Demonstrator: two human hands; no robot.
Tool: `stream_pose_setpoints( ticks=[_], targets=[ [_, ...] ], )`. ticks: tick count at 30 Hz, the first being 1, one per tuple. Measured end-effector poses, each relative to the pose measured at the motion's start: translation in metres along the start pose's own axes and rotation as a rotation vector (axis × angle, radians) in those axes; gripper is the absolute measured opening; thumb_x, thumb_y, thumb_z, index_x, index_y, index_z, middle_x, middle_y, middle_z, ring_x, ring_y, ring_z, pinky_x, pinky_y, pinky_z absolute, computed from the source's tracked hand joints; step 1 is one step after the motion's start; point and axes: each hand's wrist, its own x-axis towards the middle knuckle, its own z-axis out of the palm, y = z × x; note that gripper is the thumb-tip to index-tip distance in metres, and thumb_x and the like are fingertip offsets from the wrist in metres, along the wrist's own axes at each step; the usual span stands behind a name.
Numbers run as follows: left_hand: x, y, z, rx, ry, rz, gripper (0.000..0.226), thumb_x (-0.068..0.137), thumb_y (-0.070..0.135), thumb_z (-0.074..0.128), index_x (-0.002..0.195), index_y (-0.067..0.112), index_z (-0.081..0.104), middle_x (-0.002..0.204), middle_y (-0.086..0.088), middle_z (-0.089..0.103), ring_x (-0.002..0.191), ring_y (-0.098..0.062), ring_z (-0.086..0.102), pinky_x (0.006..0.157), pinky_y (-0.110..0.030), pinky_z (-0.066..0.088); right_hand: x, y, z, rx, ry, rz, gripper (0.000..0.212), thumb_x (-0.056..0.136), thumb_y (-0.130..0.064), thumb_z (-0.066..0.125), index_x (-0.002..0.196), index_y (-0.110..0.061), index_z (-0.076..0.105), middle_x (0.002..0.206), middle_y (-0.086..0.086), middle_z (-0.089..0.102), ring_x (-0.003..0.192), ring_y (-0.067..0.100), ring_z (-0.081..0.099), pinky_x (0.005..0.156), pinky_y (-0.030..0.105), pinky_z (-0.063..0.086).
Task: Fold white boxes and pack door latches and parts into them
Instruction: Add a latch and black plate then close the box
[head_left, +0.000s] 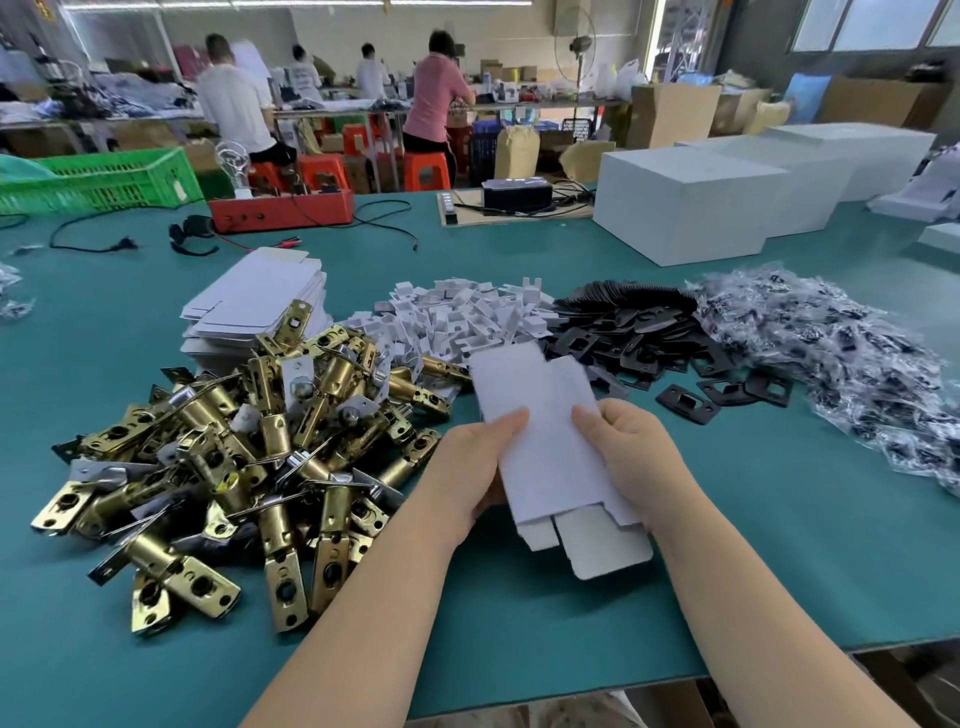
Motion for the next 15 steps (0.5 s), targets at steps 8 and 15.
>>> stream_pose_setpoints(
  ticks=[8,15],
  targets=[
    [-0.002,-0.006,0.002,0.268,-0.018,0.044,0.025,0.096,0.033,0.06,0.088,0.013,0.073,0.089,0.001,0.077,0.085,-0.016,0.073,0.079,-0.03,0.057,-0.002,0.002,0.011,-0.228,0.143,-0.078,0.041,0.099,-0.039,0.04,0.066,-0.016,0.033,0.063,-0.005,0.037,0.056,0.011,0.034,0.052,0.028,0.024],
    [-0.002,-0.003,0.006,0.209,-0.064,-0.009,0.036,0.099,0.044,0.049,0.089,0.02,0.075,0.094,0.001,0.077,0.091,-0.017,0.072,0.079,-0.032,0.055,0.005,0.004,0.006,-0.108,0.284,-0.093,0.027,0.099,-0.028,0.04,0.076,-0.019,0.05,0.078,-0.004,0.051,0.066,0.008,0.045,0.054,0.026,0.03]
  ],
)
